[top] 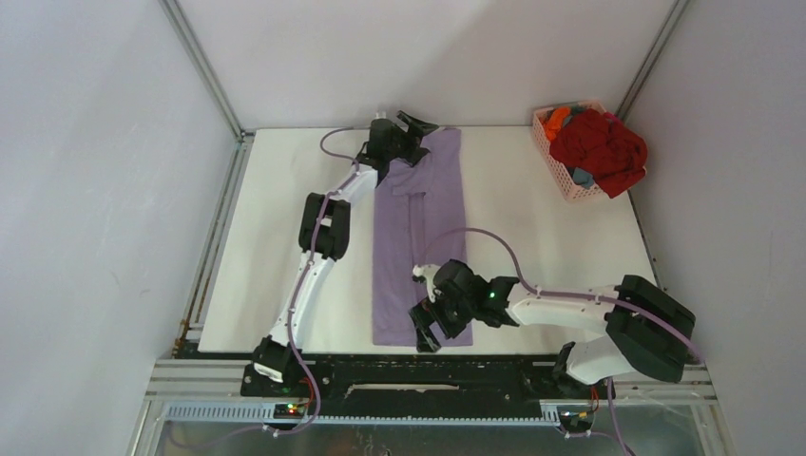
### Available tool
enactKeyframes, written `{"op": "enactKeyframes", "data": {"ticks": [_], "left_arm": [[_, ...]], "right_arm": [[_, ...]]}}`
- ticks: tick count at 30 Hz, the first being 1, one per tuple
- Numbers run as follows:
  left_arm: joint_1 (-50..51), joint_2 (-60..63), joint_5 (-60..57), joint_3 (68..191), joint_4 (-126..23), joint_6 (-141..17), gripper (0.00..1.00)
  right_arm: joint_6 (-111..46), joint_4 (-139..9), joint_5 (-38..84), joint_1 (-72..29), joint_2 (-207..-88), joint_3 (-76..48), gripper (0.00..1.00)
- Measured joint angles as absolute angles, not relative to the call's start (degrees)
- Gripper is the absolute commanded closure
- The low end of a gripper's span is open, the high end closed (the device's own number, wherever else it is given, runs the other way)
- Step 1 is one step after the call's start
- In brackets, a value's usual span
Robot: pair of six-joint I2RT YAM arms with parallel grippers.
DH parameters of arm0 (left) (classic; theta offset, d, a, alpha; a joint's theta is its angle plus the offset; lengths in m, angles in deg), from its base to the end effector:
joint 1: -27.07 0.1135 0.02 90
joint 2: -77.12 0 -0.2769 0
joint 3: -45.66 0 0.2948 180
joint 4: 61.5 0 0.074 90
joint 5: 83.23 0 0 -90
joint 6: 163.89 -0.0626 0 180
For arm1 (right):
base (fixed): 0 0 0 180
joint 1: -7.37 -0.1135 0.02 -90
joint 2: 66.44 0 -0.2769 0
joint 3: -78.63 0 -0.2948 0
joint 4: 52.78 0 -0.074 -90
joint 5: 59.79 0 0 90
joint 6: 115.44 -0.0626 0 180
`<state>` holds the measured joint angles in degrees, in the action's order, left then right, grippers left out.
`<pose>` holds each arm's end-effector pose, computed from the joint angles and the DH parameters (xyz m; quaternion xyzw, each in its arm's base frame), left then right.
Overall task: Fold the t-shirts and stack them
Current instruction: Adjust the T-shirt at the center of the board, then fold the T-shirt at the center of the board.
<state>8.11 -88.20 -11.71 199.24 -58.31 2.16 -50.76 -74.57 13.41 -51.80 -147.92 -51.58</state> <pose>0.6606 -0.2479 0.0893 -0.2881 0.7343 -0.5294 0.3123 0.1431 0.2751 0.1248 -0.3173 0.8854 0.3111 0.1362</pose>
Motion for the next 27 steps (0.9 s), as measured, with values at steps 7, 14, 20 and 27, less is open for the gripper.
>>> {"op": "enactKeyframes", "data": {"ticks": [7, 14, 20, 27], "left_arm": [[8.61, -87.15, -11.95, 199.40, -55.14, -1.88, 0.00], [8.30, -80.87, -13.46, 199.20, -43.82, -11.80, 0.00], [4.56, -52.61, -9.00, 181.98, -30.14, -28.46, 0.00], [-15.39, 7.08, 12.66, 128.14, -36.96, -36.79, 0.00]], "right_arm": [[-52.07, -81.06, 12.82, -60.28, -144.46, -53.14, 0.00], [-54.54, -84.12, 21.68, -63.28, -133.21, -53.83, 0.00], [-58.19, -85.06, 35.75, -63.13, -117.56, -53.90, 0.00], [-65.62, -91.62, 44.12, -55.89, -112.77, -57.73, 0.09]]}}
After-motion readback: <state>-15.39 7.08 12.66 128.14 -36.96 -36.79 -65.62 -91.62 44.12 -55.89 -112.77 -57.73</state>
